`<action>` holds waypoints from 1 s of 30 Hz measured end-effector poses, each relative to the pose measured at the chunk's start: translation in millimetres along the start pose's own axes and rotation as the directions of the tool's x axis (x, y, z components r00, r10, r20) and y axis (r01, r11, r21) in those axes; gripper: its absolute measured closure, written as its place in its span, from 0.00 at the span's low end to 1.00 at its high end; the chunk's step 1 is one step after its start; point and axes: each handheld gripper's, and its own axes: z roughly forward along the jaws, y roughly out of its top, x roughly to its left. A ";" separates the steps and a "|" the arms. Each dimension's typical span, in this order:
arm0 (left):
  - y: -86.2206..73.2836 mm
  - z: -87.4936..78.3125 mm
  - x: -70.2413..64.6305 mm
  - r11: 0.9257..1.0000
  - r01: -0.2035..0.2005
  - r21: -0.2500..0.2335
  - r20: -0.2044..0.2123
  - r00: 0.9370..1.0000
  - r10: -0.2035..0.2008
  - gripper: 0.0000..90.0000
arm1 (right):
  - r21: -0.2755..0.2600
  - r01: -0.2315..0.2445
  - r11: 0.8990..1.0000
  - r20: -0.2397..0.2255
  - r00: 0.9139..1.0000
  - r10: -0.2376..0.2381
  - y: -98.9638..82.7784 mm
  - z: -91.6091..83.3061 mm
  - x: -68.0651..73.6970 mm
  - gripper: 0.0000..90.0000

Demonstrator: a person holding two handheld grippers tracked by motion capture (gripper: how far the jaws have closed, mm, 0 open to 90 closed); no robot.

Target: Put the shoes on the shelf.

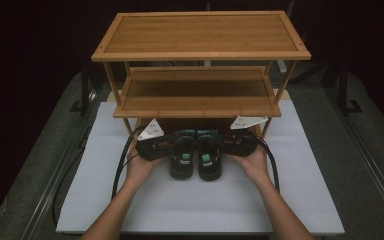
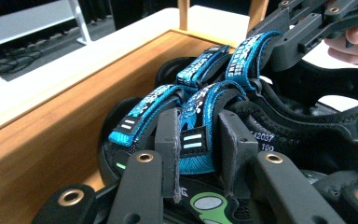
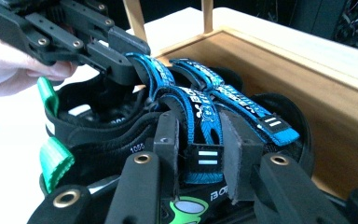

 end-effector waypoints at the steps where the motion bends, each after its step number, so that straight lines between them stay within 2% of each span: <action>1: -0.5 1.7 0.6 1.000 -0.005 0.001 -0.010 1.000 0.005 0.80 | -0.007 0.006 1.000 0.005 1.000 -0.005 0.3 1.9 -1.4 0.77; 6: -5.4 9.9 3.8 1.000 -0.002 -0.018 -0.043 0.999 0.002 0.80 | -0.033 0.012 0.999 0.031 0.999 -0.011 -1.1 8.9 -6.2 0.77; 8: -8.1 13.3 5.1 1.000 0.004 -0.022 -0.042 0.999 -0.005 0.79 | -0.033 0.016 0.999 0.042 0.999 -0.014 -4.1 12.0 -7.5 0.77; 9: -8.9 13.5 6.1 0.999 0.013 -0.030 -0.036 0.999 -0.014 0.80 | -0.031 0.019 0.999 0.049 0.999 -0.017 -5.5 13.5 -7.4 0.77; 14: -11.6 10.7 6.9 1.000 0.002 -0.013 -0.019 1.000 -0.002 0.79 | -0.014 0.023 1.000 0.026 0.999 -0.023 -8.3 14.3 -7.5 0.77; 17: -15.5 10.5 5.8 1.000 0.009 -0.004 0.007 1.000 -0.009 0.79 | -0.009 0.015 1.000 0.020 1.000 -0.015 -13.8 13.3 -5.6 0.77; 23: -16.6 10.2 5.3 1.000 -0.015 0.018 0.029 0.999 0.014 0.79 | -0.006 0.026 1.000 0.032 0.999 -0.025 -16.7 13.1 -4.4 0.76; 26: -17.1 10.4 6.3 1.000 -0.007 0.014 0.033 0.999 0.006 0.79 | -0.004 0.023 1.000 0.040 0.999 -0.023 -16.6 14.0 -3.3 0.76; 29: -16.3 9.3 6.2 1.000 0.000 0.008 0.032 0.999 0.000 0.75 | -0.014 0.013 1.000 0.039 0.999 -0.013 -16.2 13.3 -3.7 0.70; 30: -15.4 8.1 6.0 1.000 0.006 0.003 0.030 1.000 -0.006 0.70 | -0.020 0.009 1.000 0.038 0.999 -0.009 -16.0 12.6 -3.8 0.66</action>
